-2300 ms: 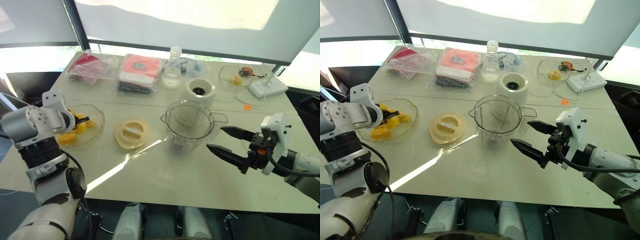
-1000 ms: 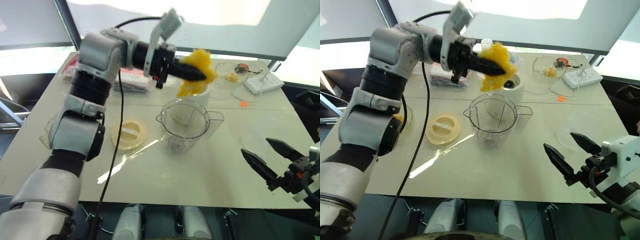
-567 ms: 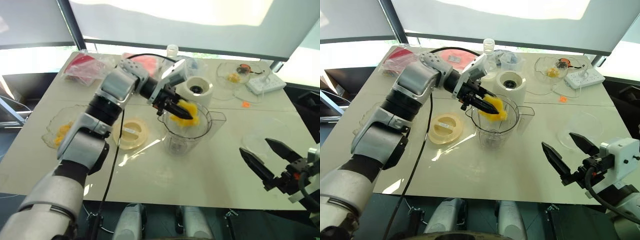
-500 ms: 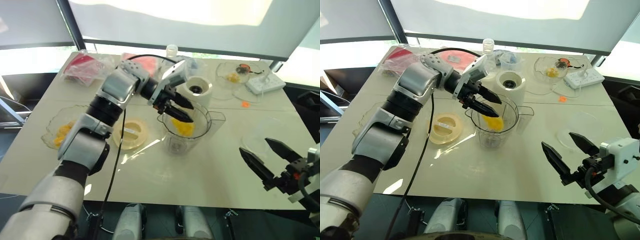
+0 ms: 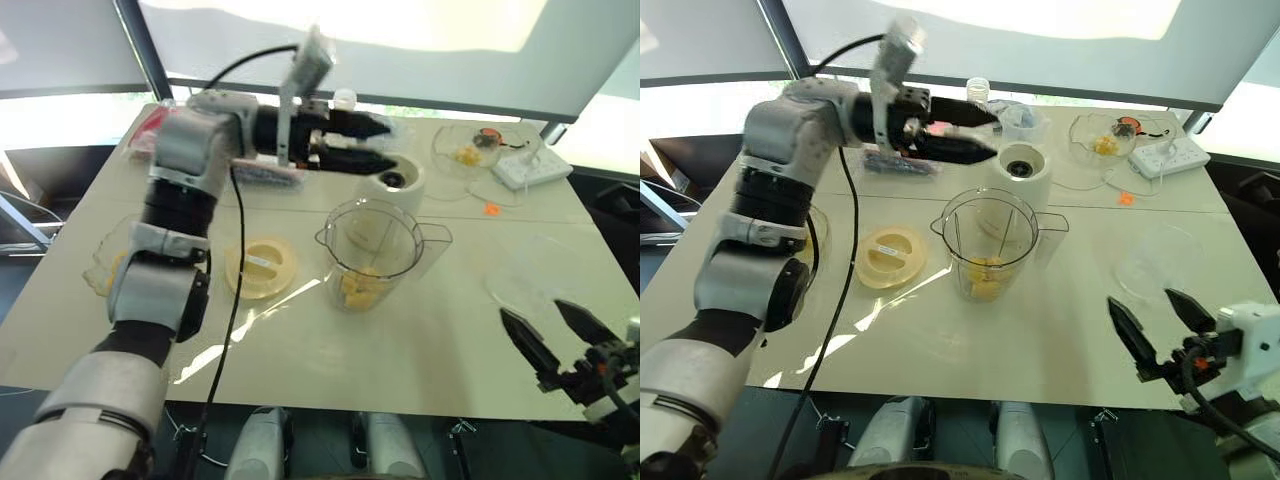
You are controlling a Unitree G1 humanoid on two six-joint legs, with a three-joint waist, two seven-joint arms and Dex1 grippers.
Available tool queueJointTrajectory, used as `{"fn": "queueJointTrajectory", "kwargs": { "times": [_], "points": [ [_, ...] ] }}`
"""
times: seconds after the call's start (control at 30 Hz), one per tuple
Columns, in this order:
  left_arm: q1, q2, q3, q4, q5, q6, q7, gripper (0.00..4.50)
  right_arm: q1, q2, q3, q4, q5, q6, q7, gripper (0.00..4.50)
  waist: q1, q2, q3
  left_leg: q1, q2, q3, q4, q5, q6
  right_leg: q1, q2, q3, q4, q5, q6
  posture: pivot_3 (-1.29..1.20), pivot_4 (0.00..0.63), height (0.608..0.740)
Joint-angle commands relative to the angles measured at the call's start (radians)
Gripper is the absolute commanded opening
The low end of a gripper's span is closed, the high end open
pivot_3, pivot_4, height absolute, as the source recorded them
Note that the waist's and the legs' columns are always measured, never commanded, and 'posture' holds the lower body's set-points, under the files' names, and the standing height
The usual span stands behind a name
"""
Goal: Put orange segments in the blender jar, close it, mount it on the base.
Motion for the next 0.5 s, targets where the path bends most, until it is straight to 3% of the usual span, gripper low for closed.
{"fn": "queueJointTrajectory", "kwargs": {
  "times": [0.03,0.27,0.5],
  "points": [
    [0.075,0.026,0.061,-0.187,-0.097,0.071,0.039,3.77,-0.006,0.062,0.037,0.102,-0.204,-0.106,-0.046,4.5,-0.002,0.001,-0.001,0.0,0.0,0.0,0.0,0.0,0.0,0.0,0.0,0.0,0.0,-0.001,-0.001,0.0,0.15,0.74],
    [0.25,0.07,0.081,-0.391,-0.119,0.081,0.175,3.77,-0.281,0.056,0.116,0.401,-0.495,-0.184,-0.202,4.5,-0.011,0.004,-0.001,0.013,0.0,0.003,0.001,0.001,-0.001,0.01,0.0,0.003,0.003,-0.001,-0.004,0.0,0.15,0.74],
    [0.371,0.163,0.053,-0.469,-0.09,0.059,0.212,3.77,-0.501,0.073,0.206,0.626,-0.613,-0.241,-0.254,4.5,-0.012,0.01,-0.002,0.017,0.0,0.002,0.0,0.001,-0.001,0.013,0.001,0.003,0.004,-0.001,-0.004,0.0,0.15,0.74]
  ]
}}
